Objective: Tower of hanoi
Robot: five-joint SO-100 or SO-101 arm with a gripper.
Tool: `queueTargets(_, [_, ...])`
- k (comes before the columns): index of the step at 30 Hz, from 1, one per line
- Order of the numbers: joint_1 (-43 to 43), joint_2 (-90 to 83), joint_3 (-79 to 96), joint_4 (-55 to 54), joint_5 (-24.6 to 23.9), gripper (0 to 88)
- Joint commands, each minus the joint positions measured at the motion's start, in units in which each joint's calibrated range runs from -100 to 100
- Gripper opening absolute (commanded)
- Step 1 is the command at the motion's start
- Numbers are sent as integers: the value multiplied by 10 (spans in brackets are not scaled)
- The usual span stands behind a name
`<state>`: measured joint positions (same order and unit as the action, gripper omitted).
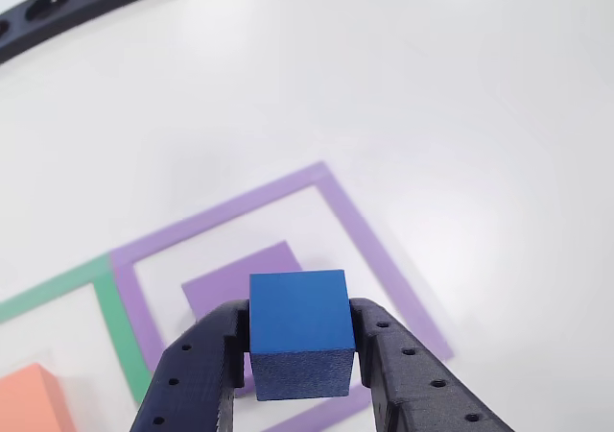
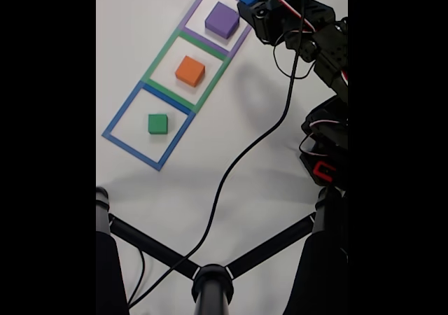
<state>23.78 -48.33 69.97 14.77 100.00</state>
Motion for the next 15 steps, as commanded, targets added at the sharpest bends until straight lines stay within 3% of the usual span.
queueTargets(1, [5, 63, 45, -179, 0, 4])
queueTargets(15, [-10, 333, 85, -554, 0, 7])
